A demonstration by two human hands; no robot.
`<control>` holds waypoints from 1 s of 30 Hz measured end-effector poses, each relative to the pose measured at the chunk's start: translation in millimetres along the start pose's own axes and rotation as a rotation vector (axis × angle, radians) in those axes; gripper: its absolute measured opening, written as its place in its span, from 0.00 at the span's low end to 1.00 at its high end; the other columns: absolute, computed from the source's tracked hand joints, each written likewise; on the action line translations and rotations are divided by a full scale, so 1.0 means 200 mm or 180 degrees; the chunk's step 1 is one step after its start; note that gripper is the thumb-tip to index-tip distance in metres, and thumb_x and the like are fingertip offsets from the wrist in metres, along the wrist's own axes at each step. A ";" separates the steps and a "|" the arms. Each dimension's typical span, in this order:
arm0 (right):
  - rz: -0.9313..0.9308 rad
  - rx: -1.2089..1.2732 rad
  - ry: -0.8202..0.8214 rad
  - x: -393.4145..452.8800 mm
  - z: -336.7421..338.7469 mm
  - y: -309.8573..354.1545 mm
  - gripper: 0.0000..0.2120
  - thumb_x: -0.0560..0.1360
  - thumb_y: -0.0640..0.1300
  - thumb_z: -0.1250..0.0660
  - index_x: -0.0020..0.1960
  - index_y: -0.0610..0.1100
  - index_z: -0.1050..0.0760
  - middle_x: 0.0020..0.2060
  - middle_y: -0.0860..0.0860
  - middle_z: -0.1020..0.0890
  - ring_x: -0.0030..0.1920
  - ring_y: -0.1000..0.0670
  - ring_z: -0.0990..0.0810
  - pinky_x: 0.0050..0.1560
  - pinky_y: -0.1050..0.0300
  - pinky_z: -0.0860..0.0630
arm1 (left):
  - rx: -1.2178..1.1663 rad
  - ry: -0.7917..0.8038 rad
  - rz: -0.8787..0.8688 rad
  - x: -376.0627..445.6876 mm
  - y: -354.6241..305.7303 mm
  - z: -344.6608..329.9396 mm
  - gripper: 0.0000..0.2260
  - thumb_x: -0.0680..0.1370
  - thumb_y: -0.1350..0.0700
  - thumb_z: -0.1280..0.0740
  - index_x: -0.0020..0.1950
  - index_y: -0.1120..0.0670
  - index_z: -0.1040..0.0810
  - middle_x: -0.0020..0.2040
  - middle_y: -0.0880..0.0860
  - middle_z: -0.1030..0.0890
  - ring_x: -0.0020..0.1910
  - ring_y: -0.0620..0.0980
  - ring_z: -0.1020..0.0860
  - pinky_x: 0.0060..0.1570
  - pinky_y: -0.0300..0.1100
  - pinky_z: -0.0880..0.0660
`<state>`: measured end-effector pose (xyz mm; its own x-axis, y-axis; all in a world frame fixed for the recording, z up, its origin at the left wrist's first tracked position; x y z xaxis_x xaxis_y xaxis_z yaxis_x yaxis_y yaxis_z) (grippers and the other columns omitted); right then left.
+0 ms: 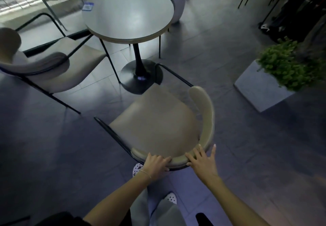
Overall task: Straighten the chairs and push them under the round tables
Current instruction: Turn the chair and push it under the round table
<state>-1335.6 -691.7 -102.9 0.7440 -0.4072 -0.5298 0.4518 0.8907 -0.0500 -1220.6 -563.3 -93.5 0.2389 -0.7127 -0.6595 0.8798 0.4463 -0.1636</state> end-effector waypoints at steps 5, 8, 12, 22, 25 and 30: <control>-0.0070 0.0113 -0.0025 0.08 0.05 0.02 0.24 0.69 0.55 0.49 0.49 0.52 0.16 0.47 0.43 0.14 0.55 0.41 0.17 0.65 0.26 0.71 | 0.0158 -0.0028 -0.0099 0.06 0.07 0.07 0.24 0.80 0.47 0.41 0.74 0.51 0.40 0.65 0.59 0.24 0.63 0.61 0.24 0.59 0.54 0.30; -0.0160 0.0163 -0.0137 0.18 0.12 0.04 0.21 0.69 0.56 0.45 0.49 0.52 0.16 0.46 0.44 0.14 0.56 0.41 0.17 0.65 0.26 0.72 | 0.0153 -0.0148 -0.0112 0.12 0.16 0.12 0.22 0.79 0.47 0.41 0.72 0.50 0.37 0.63 0.58 0.22 0.61 0.62 0.23 0.56 0.52 0.27; -0.0183 -0.0062 -0.0221 0.34 0.21 0.07 0.18 0.61 0.55 0.23 0.50 0.52 0.17 0.49 0.43 0.14 0.58 0.40 0.19 0.64 0.27 0.74 | 0.0204 -0.0223 -0.0121 0.20 0.29 0.25 0.22 0.80 0.47 0.41 0.73 0.49 0.37 0.63 0.57 0.23 0.61 0.61 0.23 0.56 0.51 0.27; -0.0174 -0.0199 -0.0259 0.67 0.43 0.18 0.17 0.72 0.53 0.33 0.59 0.49 0.22 0.60 0.39 0.20 0.69 0.37 0.30 0.61 0.24 0.72 | 0.0383 -0.0242 -0.0244 0.41 0.63 0.50 0.22 0.79 0.45 0.41 0.72 0.49 0.35 0.63 0.57 0.22 0.61 0.61 0.23 0.54 0.51 0.25; -0.0153 -0.0100 -0.0318 0.72 0.42 0.18 0.18 0.71 0.55 0.41 0.51 0.50 0.18 0.52 0.40 0.16 0.61 0.37 0.21 0.63 0.26 0.61 | 0.0429 -0.0233 -0.0328 0.43 0.66 0.49 0.23 0.79 0.44 0.41 0.73 0.49 0.37 0.63 0.57 0.21 0.60 0.61 0.22 0.51 0.50 0.25; -0.0152 -0.0122 -0.0235 0.73 0.41 0.18 0.16 0.71 0.54 0.38 0.54 0.50 0.19 0.55 0.40 0.17 0.65 0.37 0.25 0.64 0.27 0.72 | 0.0384 -0.0170 -0.0364 0.43 0.66 0.51 0.22 0.79 0.45 0.40 0.71 0.50 0.35 0.62 0.57 0.22 0.60 0.62 0.23 0.52 0.50 0.26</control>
<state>-1170.5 -734.8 -111.6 0.7570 -0.4619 -0.4621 0.4696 0.8764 -0.1067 -1042.6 -621.6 -97.6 0.1531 -0.7844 -0.6011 0.9447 0.2947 -0.1440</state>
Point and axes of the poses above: each hand's wrist, its own x-axis towards the middle knuckle, its own z-axis out of the back of the hand, y = z × x, the point moved 5 cm from there along x, towards the middle knuckle
